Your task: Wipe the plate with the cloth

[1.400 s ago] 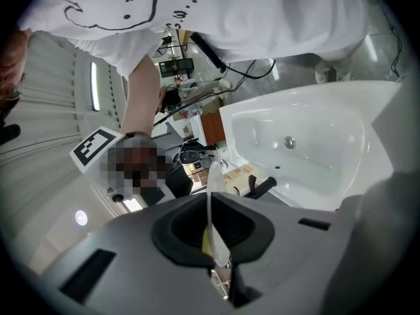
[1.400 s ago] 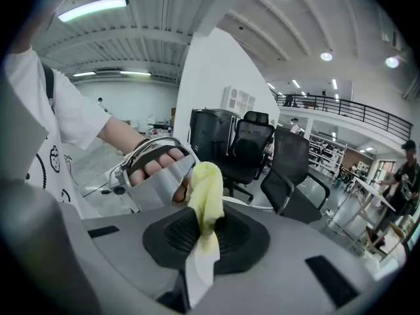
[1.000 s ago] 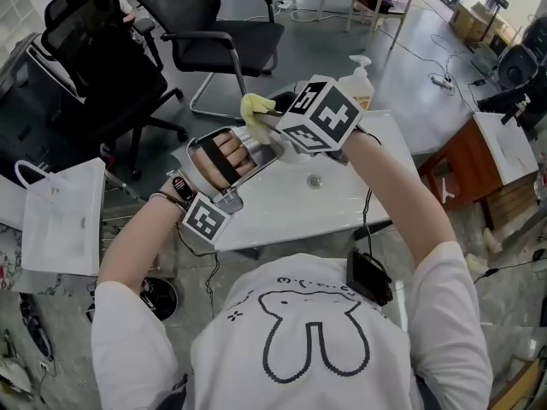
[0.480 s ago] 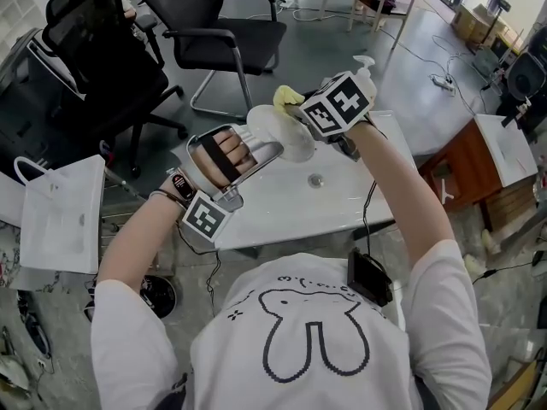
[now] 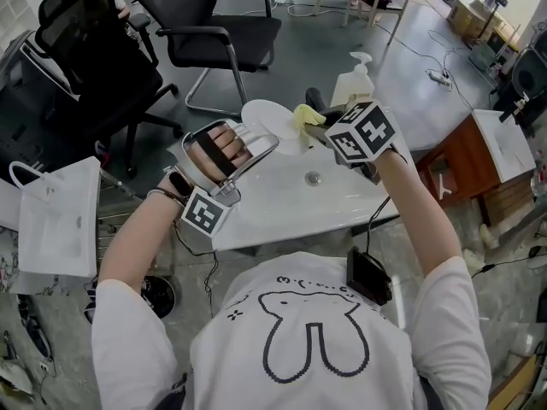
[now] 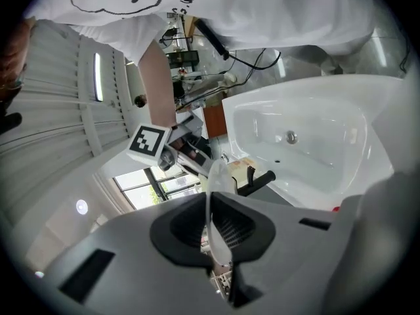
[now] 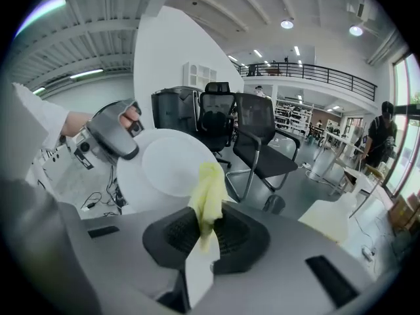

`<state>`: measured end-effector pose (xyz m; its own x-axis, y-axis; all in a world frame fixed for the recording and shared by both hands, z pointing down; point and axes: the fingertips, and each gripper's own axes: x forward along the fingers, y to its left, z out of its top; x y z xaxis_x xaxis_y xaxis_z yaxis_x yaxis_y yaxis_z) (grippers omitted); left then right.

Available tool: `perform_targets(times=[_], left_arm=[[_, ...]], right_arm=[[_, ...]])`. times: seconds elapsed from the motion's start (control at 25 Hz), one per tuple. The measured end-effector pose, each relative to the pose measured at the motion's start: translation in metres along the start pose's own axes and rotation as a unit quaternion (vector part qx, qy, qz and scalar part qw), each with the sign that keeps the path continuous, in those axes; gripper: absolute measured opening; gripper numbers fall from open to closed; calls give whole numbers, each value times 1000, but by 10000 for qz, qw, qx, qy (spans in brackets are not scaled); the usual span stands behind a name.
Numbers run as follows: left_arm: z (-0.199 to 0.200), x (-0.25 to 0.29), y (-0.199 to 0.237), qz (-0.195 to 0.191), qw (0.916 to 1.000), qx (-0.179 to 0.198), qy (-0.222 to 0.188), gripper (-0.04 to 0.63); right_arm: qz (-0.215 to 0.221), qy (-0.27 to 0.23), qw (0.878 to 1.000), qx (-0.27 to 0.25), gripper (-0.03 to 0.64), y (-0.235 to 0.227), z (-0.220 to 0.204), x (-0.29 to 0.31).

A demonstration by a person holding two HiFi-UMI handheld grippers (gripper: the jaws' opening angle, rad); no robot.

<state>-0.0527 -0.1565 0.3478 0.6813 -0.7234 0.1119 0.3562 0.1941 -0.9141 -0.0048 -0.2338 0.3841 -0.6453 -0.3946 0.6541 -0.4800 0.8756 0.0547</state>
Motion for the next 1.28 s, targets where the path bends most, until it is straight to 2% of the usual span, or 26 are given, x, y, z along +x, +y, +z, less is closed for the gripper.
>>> perform_targets(times=[0.16, 0.28, 0.36, 0.48, 0.56, 0.68, 0.76, 0.84, 0.92, 1.08, 1.12, 1.2, 1.28], left_arm=[[-1, 7, -9, -100, 9997, -239, 16, 26], [-4, 12, -11, -107, 9973, -730, 57, 21], [-11, 13, -11, -69, 9918, -1265, 142, 20], [-18, 16, -13, -61, 9741, -2248, 245, 20], [-22, 20, -16, -77, 9552, -2943, 301, 20], [-26, 25, -21, -72, 9260, -3755, 394, 20], [-31, 28, -24, -50, 9030, -4271, 465, 20], [-39, 28, -28, -4, 8730, -4845, 558, 20], [-48, 28, -33, 65, 8349, -5463, 663, 20], [-64, 27, -45, 137, 7434, -6650, 711, 19], [-67, 28, -49, 131, 7233, -6869, 692, 19], [-71, 29, -58, 102, 6931, -7176, 675, 18], [-72, 31, -70, 84, 6696, -7393, 710, 19]], right_arm=[[-56, -32, 9995, -295, 49, 12, -9, -12], [-245, -387, 9989, -101, 49, 6, -5, -27], [-354, -791, 9960, 193, 49, 2, 4, -38], [-616, -1314, 9880, 526, 49, -7, 13, -52], [-855, -1574, 9808, 778, 49, -16, 12, -58], [-1106, -1796, 9691, 1283, 49, -31, 1, -60], [-1185, -1854, 9618, 1631, 49, -39, -9, -59], [-1218, -1896, 9548, 1936, 49, -45, -18, -59], [-1252, -1950, 9486, 2155, 49, -50, -25, -60], [-1407, -1950, 9398, 2428, 49, -60, -42, -59], [-1458, -1910, 9385, 2481, 49, -62, -47, -57], [-1546, -1814, 9371, 2550, 49, -65, -56, -51], [-1617, -1701, 9382, 2545, 49, -66, -63, -45]])
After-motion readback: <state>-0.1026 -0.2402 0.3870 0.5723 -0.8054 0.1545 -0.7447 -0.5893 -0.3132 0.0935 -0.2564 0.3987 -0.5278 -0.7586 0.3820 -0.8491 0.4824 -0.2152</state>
